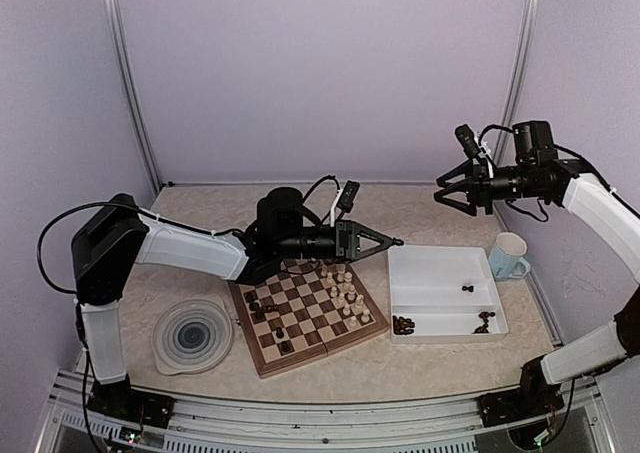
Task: Set up the chess pieces on the board
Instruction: Pass from the right arm to the left, then pass from the left arm to the right, then place the bishop on c8.
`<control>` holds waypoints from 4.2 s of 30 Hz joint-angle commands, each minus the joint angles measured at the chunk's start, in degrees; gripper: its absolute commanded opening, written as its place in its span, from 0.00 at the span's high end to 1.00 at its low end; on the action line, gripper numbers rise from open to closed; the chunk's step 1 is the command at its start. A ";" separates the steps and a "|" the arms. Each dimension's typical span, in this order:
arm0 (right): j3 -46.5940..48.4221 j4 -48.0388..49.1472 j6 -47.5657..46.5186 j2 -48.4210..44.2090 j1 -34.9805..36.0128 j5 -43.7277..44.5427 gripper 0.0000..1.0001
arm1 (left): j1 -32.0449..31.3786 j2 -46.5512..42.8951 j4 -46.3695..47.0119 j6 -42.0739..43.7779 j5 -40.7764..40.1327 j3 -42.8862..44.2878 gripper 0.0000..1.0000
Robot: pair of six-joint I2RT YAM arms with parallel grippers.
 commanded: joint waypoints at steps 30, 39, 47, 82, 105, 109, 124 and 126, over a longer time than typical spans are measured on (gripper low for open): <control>-10.09 25.20 33.71 4.52 6.52 -29.68 0.70 | -2.16 4.89 21.58 -6.58 -3.84 6.29 0.85; -8.97 24.19 32.47 4.68 6.53 -27.90 0.87 | -2.14 6.57 20.59 -7.16 -3.83 7.84 0.84; 1.64 7.39 15.93 7.16 6.53 -19.51 0.97 | -1.83 3.19 11.18 -0.02 -9.33 5.43 0.20; 46.28 -21.18 -8.31 50.19 54.08 36.20 0.99 | 29.87 -54.85 -30.54 37.49 -51.05 -23.76 0.01; 48.77 -18.03 -7.49 57.96 58.15 46.07 0.98 | 36.85 -54.14 -29.30 31.69 -40.40 -23.88 0.01; 48.45 -17.30 -7.23 58.24 58.20 47.77 0.98 | 36.87 -54.10 -29.29 31.63 -40.21 -23.91 0.01; 49.58 -16.59 -7.25 60.67 58.16 48.90 0.91 | 36.85 -53.79 -29.47 31.50 -38.98 -23.72 0.01; 49.57 -16.58 -7.25 60.81 58.19 48.99 0.88 | 36.91 -53.81 -29.47 31.61 -38.84 -23.75 0.01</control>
